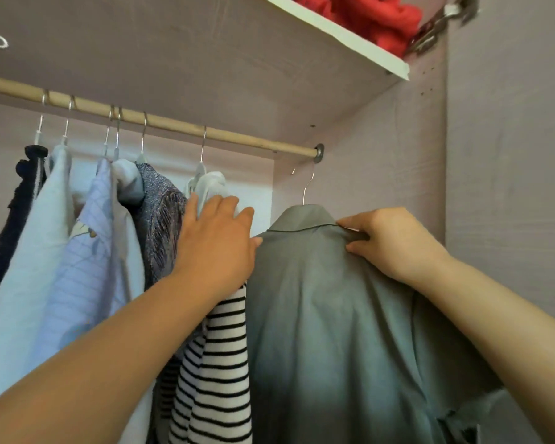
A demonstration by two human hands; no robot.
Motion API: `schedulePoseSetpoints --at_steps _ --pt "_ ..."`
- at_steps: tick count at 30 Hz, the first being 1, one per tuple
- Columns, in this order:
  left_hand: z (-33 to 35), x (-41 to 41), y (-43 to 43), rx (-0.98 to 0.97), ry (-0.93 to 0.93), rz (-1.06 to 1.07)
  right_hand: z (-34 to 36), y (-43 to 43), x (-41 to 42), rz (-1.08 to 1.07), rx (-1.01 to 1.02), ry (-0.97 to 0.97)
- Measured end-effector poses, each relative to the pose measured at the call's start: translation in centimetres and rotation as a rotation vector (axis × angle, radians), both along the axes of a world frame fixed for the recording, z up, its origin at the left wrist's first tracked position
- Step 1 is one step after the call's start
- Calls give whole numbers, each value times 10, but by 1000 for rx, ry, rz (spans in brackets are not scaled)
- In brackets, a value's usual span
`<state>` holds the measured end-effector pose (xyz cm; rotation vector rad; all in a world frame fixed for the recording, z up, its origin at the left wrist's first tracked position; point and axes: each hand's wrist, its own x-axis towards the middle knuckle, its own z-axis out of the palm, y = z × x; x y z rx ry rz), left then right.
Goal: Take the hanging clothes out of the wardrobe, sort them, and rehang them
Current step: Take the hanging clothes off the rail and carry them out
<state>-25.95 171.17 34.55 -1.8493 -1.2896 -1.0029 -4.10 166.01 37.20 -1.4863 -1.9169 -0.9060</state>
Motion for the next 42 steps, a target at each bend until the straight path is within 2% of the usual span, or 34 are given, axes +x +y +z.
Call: schedulePoseSetpoints --at_steps 4,11,15,23,28,34,38,42 --pt "-23 23 -28 13 17 -179 -25 -54 1 -51 -5 41" --pt "-80 48 -82 -193 -98 -406 -71 -175 1 -124 -42 88" --pt "-106 68 -134 -277 -164 -636 -91 -250 4 -155 -44 143" --pt "-124 101 -237 -310 -202 -1006 -108 -394 2 -262 -73 164" --pt "-132 118 -315 -177 -145 -1124 -117 -499 7 -374 -106 210" --pt "-142 159 -452 -149 -214 -1344 -129 -651 20 -580 -147 215" --pt "-149 189 -549 -181 -192 -1498 -134 -755 20 -796 -152 260" --pt "-148 214 -640 -195 -146 -1660 -140 -849 5 -1015 -164 215"
